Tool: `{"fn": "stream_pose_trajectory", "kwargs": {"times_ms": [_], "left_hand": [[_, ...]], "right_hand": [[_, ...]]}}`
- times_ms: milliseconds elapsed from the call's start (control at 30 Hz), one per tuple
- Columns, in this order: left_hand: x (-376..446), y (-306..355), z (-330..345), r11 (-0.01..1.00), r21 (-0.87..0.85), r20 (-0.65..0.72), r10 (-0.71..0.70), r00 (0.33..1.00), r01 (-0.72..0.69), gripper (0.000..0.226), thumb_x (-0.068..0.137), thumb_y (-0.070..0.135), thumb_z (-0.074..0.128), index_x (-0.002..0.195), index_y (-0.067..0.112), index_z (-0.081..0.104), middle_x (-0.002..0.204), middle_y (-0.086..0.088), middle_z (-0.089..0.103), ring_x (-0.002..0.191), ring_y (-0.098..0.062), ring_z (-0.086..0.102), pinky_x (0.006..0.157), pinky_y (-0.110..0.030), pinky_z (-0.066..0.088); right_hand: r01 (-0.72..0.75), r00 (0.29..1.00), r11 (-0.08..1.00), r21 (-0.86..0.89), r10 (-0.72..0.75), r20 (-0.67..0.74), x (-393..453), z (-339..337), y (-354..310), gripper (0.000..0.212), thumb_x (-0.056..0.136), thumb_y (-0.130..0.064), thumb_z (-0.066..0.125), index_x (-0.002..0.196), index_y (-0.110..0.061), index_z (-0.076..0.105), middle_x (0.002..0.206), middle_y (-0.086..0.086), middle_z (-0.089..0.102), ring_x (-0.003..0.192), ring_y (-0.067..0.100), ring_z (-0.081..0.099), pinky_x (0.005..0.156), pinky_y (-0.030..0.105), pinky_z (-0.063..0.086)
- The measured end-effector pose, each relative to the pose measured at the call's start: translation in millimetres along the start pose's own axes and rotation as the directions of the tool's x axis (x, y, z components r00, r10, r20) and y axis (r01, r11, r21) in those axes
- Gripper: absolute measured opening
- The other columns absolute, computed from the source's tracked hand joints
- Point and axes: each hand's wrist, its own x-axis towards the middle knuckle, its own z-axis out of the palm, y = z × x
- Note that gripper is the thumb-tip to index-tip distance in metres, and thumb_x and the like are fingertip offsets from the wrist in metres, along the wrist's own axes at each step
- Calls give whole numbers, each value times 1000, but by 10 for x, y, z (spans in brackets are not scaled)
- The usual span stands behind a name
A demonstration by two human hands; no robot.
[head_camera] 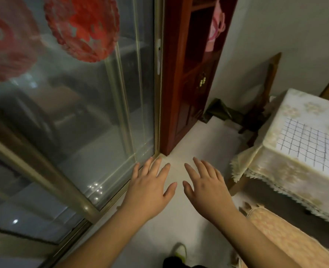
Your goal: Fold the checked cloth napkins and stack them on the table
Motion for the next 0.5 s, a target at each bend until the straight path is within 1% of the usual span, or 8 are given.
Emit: {"fn": "stream_pose_trajectory", "kwargs": {"times_ms": [33, 67, 133, 167, 233, 300, 400, 500], "left_hand": [[132, 11, 14, 1000, 9, 9, 16, 1000, -17, 67, 93, 63, 10, 153, 33, 14, 163, 3, 10, 150, -21, 2, 121, -47, 3], [268, 25, 32, 999, 17, 16, 33, 999, -34, 68, 92, 63, 9, 153, 33, 14, 163, 3, 11, 150, -21, 3, 121, -47, 2], [557, 53, 58, 997, 37, 19, 62, 998, -63, 67, 93, 62, 11, 153, 33, 14, 163, 3, 12, 150, -21, 5, 121, -47, 2], [710, 67, 68, 996, 46, 22, 73, 997, -74, 66, 94, 62, 12, 153, 33, 15, 163, 3, 13, 150, -20, 6, 120, -46, 1], [1016, 90, 76, 995, 59, 46, 83, 996, -85, 67, 93, 62, 11, 153, 33, 14, 163, 4, 13, 150, -20, 7, 120, -46, 1], [1329, 118, 57, 993, 69, 67, 92, 994, -96, 68, 93, 62, 9, 153, 32, 13, 163, 5, 13, 150, -19, 8, 120, -46, 3], [1808, 194, 6, 989, 72, 77, 123, 989, -128, 63, 97, 61, 13, 154, 33, 13, 162, 5, 15, 150, -19, 9, 119, -46, 5], [2237, 338, -38, 986, 65, 85, 145, 986, -151, 66, 94, 60, 9, 154, 33, 11, 162, 5, 15, 150, -19, 8, 119, -47, 5]], "right_hand": [[-15, 1000, 1000, 7, 15, -5, 90, 19, 58, 52, 94, -52, 45, 138, -25, 52, 146, 8, 50, 133, 31, 49, 107, 45, 40], [-26, 1000, 1000, 16, 26, -13, 185, 43, 117, 53, 95, -51, 44, 142, -25, 48, 150, 7, 45, 136, 30, 45, 110, 45, 36], [-47, 999, 998, 43, 48, -16, 410, 112, 245, 55, 99, -51, 38, 147, -26, 39, 155, 6, 37, 142, 30, 35, 115, 45, 27], [-57, 998, 997, 44, 59, -37, 529, 145, 315, 55, 99, -50, 36, 148, -25, 39, 155, 6, 37, 142, 30, 36, 115, 45, 27], [-83, 995, 995, 61, 86, -57, 769, 197, 458, 54, 99, -50, 35, 146, -25, 41, 152, 7, 42, 139, 30, 41, 113, 46, 31], [-106, 992, 992, 73, 111, -63, 1016, 217, 616, 55, 98, -51, 30, 146, -24, 42, 150, 7, 45, 137, 30, 43, 112, 45, 33], [-131, 989, 988, 77, 136, -64, 1373, 173, 870, 54, 99, -49, 31, 146, -25, 43, 149, 7, 46, 137, 30, 44, 112, 45, 33], [-154, 985, 986, 61, 158, -68, 1677, 122, 1134, 56, 93, -48, 32, 136, -21, 56, 136, 9, 59, 124, 30, 57, 103, 46, 44]]}}
